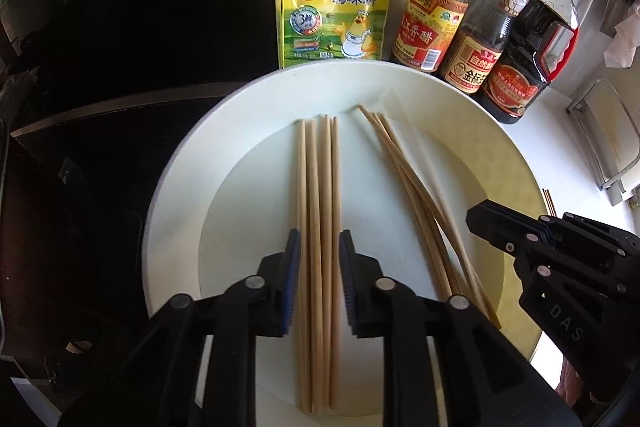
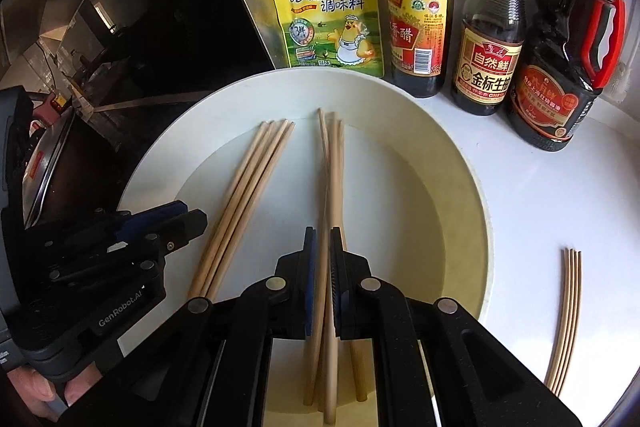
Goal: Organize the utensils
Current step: 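Carry both held chopsticks into the white basin and open both tools, then withdraw both open tools from the basin back over the remaining chopsticks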
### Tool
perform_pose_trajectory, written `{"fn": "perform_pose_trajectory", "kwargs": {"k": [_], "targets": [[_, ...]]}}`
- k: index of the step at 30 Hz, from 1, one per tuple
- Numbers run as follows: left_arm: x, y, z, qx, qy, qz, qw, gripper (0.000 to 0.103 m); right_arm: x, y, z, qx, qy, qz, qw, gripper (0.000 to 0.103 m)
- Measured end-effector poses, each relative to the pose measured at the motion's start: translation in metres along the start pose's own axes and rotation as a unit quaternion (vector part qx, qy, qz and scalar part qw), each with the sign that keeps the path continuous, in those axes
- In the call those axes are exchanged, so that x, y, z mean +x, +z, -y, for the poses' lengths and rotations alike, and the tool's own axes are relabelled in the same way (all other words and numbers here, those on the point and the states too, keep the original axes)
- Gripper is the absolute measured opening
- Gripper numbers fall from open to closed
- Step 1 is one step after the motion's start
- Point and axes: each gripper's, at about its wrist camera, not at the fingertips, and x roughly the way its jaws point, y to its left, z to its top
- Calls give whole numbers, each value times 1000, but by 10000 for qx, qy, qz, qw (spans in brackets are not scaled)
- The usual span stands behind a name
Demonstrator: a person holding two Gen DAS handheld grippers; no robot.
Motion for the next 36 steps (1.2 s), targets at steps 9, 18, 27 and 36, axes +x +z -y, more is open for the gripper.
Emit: {"fn": "perform_pose_trajectory", "kwargs": {"k": [9,18,27,36], "targets": [[-13,0,-2,-49,4,71,10000,26,-15,-6,6,69,-8,85,9999,7],[-29,-5,9,47,-29,171,9998,31,-37,-15,9,116,-70,267,9996,7],[-47,-14,26,201,-103,313,9993,32,-66,-33,19,288,-149,508,9982,7],[-57,-23,54,447,-251,324,9982,34,-92,-54,39,577,-273,674,9957,7]]}}
